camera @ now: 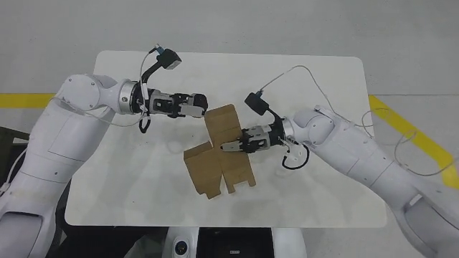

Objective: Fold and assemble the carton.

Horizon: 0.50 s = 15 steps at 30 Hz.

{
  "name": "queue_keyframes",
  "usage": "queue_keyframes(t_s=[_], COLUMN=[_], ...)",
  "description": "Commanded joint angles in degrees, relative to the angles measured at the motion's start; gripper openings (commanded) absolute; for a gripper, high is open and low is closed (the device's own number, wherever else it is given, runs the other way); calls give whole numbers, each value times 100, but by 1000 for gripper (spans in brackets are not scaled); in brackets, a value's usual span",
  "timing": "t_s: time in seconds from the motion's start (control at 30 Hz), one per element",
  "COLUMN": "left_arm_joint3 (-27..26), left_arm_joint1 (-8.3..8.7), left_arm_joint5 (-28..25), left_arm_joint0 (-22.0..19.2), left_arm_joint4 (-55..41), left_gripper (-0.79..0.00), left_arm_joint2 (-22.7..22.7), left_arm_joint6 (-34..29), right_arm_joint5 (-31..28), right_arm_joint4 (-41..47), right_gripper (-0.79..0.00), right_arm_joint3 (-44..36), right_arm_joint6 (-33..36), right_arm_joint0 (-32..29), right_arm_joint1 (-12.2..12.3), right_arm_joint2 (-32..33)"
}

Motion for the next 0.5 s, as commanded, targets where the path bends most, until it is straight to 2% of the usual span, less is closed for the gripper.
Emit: queue_keyframes(t_s=[0.0, 0.2, 0.47], left_arm_joint3=[6, 20, 21], left_arm_joint1=[17, 32, -11], left_arm_joint5=[-117, -398, -570], left_arm_joint0=[72, 270, 433], left_arm_joint4=[93, 221, 619], left_gripper=[0, 0, 0], left_arm_joint2=[-52, -121, 37], left_arm_joint6=[121, 402, 661], right_arm_joint5=[1, 1, 98], right_arm_joint4=[189, 489, 480], right_gripper=[-785, -785, -785], right_arm_joint3=[133, 369, 391], right_arm_joint6=[-60, -441, -1088], right_arm_joint0=[-61, -355, -704], right_arm_joint1=[13, 43, 2], right_arm_joint2=[153, 624, 1001])
